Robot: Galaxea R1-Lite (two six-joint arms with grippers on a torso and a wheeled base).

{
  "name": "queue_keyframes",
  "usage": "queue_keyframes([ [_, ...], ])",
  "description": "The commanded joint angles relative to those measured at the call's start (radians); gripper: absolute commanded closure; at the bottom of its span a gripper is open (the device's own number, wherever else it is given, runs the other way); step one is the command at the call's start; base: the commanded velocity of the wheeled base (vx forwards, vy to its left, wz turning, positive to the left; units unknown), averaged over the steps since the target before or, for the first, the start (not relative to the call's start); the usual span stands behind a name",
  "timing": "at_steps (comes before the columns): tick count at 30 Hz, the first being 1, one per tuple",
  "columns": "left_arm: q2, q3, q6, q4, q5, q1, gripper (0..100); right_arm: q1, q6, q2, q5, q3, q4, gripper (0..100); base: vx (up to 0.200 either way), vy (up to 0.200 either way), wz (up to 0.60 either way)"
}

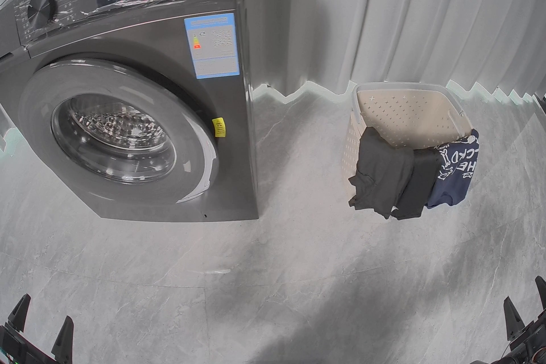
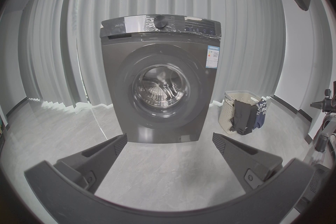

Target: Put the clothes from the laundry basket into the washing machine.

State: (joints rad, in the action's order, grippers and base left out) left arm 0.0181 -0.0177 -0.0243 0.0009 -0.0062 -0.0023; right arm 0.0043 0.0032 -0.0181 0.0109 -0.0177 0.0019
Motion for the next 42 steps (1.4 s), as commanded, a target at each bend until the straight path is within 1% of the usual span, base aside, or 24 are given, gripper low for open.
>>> queue_keyframes([
  [1,-0.018,0.016,0.0,0.001,0.002,0.001,0,0.0,0.0,0.018,0.0,0.016,0.0,0,0.0,0.0,0.0],
  [8,-0.018,0.016,0.0,0.001,0.0,0.001,0,0.0,0.0,0.018,0.001,0.016,0.0,0,0.0,0.0,0.0],
  [11,-0.018,0.016,0.0,0.001,0.002,-0.001,0,0.0,0.0,0.018,0.0,0.016,0.0,0,-0.2,0.0,0.0],
  [20,-0.018,0.016,0.0,0.001,0.0,-0.001,0,0.0,0.0,0.018,0.001,0.016,0.0,0,0.0,0.0,0.0],
  [42,-0.018,0.016,0.0,0.001,0.0,0.001,0,0.0,0.0,0.018,0.001,0.016,0.0,0,0.0,0.2,0.0],
])
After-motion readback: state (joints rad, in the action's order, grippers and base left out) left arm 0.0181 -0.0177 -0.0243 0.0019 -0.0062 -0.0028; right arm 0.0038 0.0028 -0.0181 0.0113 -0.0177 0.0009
